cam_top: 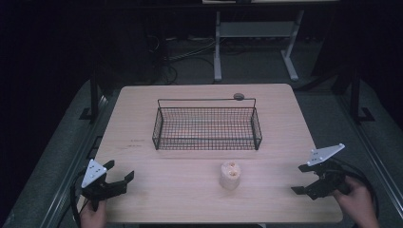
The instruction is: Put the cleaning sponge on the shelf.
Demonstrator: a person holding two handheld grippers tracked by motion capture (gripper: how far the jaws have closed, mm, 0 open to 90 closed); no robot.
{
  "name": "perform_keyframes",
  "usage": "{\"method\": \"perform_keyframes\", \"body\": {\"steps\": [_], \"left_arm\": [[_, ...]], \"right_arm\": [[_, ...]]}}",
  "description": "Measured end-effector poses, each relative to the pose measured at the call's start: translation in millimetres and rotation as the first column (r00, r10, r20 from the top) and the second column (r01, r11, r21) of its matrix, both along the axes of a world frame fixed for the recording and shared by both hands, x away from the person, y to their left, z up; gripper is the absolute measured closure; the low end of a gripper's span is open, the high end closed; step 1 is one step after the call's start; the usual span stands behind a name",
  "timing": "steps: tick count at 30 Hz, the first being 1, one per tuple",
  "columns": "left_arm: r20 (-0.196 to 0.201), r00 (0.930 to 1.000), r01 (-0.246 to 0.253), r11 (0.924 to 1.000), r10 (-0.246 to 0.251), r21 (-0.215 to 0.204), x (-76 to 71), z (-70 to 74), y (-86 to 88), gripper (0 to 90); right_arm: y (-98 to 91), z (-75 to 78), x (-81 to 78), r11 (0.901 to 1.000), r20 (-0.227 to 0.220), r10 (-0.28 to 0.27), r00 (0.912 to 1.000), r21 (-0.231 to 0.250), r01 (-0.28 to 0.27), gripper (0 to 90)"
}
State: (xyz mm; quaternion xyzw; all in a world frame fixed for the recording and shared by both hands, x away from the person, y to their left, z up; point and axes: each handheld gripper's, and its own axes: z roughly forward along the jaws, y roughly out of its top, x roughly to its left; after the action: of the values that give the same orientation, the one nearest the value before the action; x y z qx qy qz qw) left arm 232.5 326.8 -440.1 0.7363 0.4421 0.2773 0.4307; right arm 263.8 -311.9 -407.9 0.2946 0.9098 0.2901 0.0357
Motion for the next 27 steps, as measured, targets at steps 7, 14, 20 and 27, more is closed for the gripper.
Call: {"method": "perform_keyframes", "body": {"steps": [7,14,20,27], "left_arm": [[0.010,1.0000,0.002,1.0000,-0.002,-0.004,-0.4,-0.2,1.3,14.1],[0.011,0.9999,0.004,1.0000,-0.004,-0.005,-2.1,-0.7,2.9,14.1],[0.019,0.9998,0.003,0.9999,-0.003,-0.012,-3.2,0.8,3.6,14.1],[0.024,0.9997,0.005,0.9999,-0.005,-0.010,-4.2,1.1,3.8,14.1]], "right_arm": [[6.7,5.0,9.8,0.9996,0.003,0.025,0.9997,-0.010,-0.025,14.7],[17.1,10.3,16.3,0.9987,0.002,0.049,0.9988,-0.016,-0.049,14.7],[26.9,16.0,17.0,0.9962,0.006,0.080,0.9968,-0.034,-0.080,14.7],[31.9,18.6,17.6,0.9942,0.006,0.099,0.9951,-0.045,-0.098,14.7]]}}
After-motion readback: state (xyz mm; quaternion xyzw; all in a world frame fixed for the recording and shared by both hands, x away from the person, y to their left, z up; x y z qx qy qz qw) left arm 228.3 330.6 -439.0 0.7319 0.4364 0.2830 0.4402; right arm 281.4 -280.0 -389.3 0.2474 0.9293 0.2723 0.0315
